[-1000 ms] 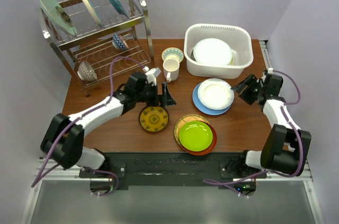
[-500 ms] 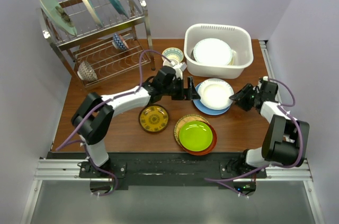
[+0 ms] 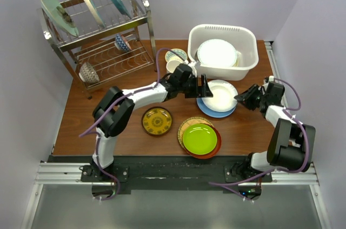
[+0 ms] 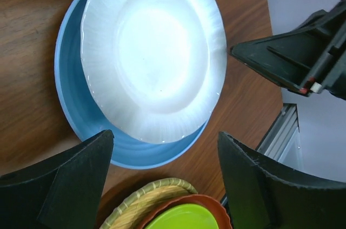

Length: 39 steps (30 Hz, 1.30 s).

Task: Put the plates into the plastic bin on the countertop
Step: Pick up the plate at the center of the board.

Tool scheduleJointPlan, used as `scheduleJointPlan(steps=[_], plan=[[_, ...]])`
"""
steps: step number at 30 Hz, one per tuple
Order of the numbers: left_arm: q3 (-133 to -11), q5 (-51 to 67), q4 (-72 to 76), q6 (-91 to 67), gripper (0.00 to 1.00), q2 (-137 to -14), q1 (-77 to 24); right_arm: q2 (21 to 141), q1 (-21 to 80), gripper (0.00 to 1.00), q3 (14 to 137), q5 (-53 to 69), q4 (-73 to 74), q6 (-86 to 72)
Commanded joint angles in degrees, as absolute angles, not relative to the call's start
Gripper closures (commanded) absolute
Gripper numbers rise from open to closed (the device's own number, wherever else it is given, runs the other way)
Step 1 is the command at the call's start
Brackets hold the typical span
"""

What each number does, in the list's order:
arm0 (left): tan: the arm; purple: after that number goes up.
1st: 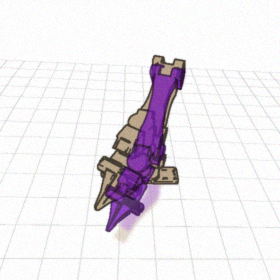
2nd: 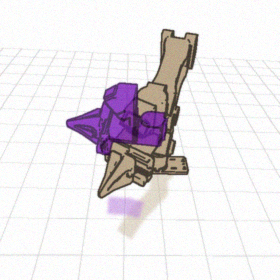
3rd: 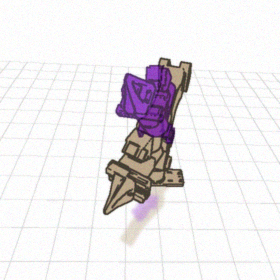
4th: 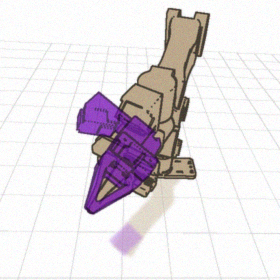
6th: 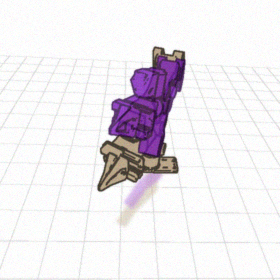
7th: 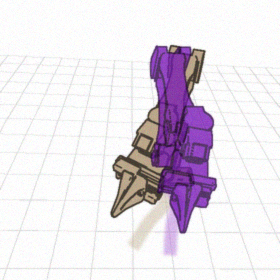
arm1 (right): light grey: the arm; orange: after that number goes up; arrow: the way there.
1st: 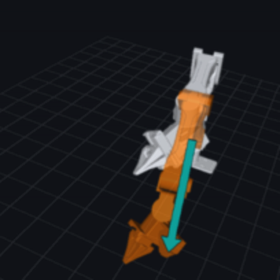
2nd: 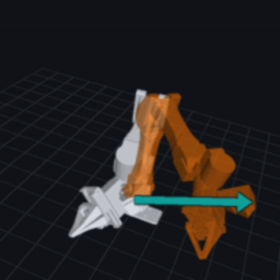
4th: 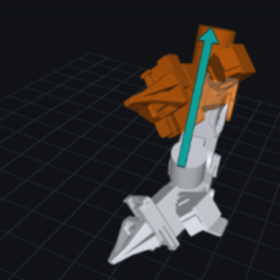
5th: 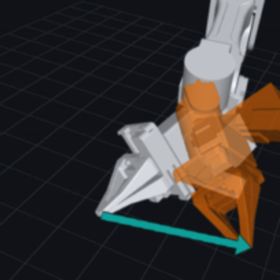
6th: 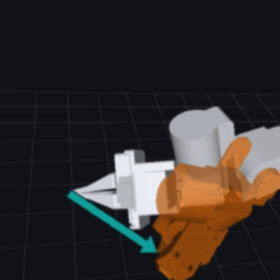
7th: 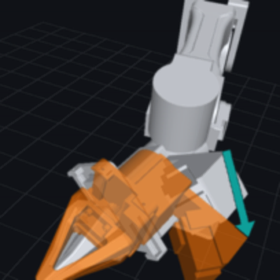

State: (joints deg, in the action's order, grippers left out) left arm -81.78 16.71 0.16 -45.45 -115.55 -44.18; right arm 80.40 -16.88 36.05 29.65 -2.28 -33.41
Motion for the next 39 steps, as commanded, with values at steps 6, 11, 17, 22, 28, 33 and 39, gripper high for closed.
scheduleJointPlan(steps=[6, 11, 17, 22, 28, 33, 39], plan=[[-85.2, 15.5, -1.7, -45.9, 0.2, -121.1, -45.3, 80.0, -17.0, 0.69, 34.9, 33.4, -7.5, -34.5], [-85.4, 15.6, -0.8, -46.1, 0.23, -122.7, -45.4, 79.3, -17.0, 0.69, 34.7, 32.0, -6.5, -34.1], [-87.1, 16.6, 1.4, -47.4, 0.53, -125.3, -45.4, 79.2, -17.0, 0.69, 34.6, 31.5, -6.2, -34.0], [-88.2, 16.0, 0.3, -48.2, 0.9, -127.4, -45.4, 79.1, -17.0, 0.68, 34.5, 31.6, -6.1, -33.9], [-84.5, 15.5, 3.2, -49.0, 1.0, -125.2, -45.4, 78.2, -17.0, 0.66, 35.2, 30.7, -4.4, -33.2], [-82.6, 13.9, 3.9, -48.9, 1.0, -122.8, -45.3, 75.1, -17.0, 0.62, 35.2, 29.7, -3.7, -32.8], [-81.0, 12.8, 5.2, -48.9, 1.0, -120.5, -44.8, 69.8, -17.0, 0.45, 35.5, 27.9, -1.8, -31.6]])
